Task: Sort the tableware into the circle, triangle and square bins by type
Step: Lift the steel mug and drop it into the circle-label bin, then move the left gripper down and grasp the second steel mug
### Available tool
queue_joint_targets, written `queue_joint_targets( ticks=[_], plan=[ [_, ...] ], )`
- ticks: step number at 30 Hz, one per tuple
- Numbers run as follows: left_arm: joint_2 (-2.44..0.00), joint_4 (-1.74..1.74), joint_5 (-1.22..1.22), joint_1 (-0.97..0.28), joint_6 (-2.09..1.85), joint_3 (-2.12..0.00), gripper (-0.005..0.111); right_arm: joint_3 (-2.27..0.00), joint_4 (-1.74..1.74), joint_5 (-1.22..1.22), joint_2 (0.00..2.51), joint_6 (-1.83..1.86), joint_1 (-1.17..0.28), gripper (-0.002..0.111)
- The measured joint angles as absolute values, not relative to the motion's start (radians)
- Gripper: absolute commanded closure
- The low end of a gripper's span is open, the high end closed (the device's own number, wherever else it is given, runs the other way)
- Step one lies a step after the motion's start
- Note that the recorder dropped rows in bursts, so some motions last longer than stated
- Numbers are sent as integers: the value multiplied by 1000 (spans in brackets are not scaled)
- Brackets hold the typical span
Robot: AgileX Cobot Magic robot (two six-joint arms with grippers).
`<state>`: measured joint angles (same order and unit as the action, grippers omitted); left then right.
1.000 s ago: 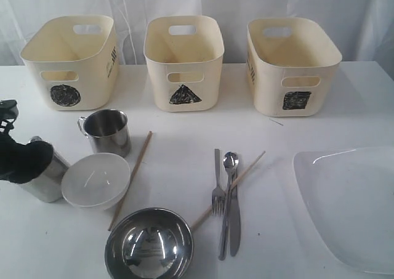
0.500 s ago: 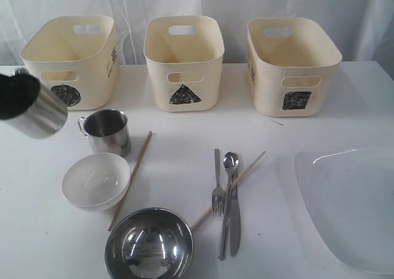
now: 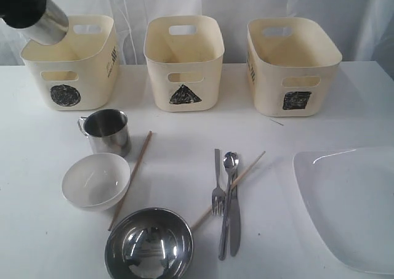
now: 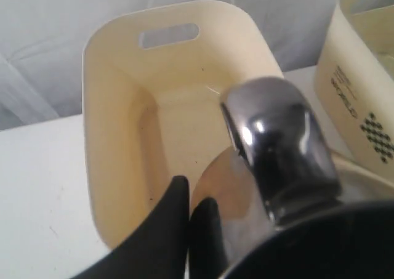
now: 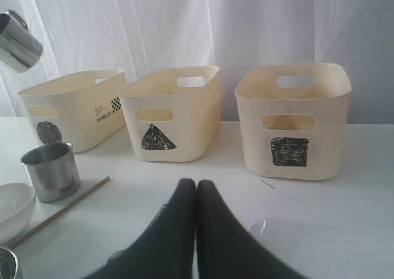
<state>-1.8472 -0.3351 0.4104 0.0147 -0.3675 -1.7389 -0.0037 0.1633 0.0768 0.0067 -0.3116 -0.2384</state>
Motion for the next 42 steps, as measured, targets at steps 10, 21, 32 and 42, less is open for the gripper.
queue_joint_targets(
  ticks=[10, 21, 32, 42],
  plan=[
    [-2222, -318, 419, 14, -368, -2067, 70, -4, 163, 77, 7, -312, -238, 108],
    [-2140, -385, 650, 14, -428, -2087, 71, -4, 163, 77, 7, -312, -238, 108],
    [-1920, -482, 909, 11, -513, -1838, 70, -4, 163, 77, 7, -312, -238, 108],
    [-1818, -517, 894, -35, -520, -1580, 44, -4, 163, 77, 7, -329, -238, 108]
  ],
)
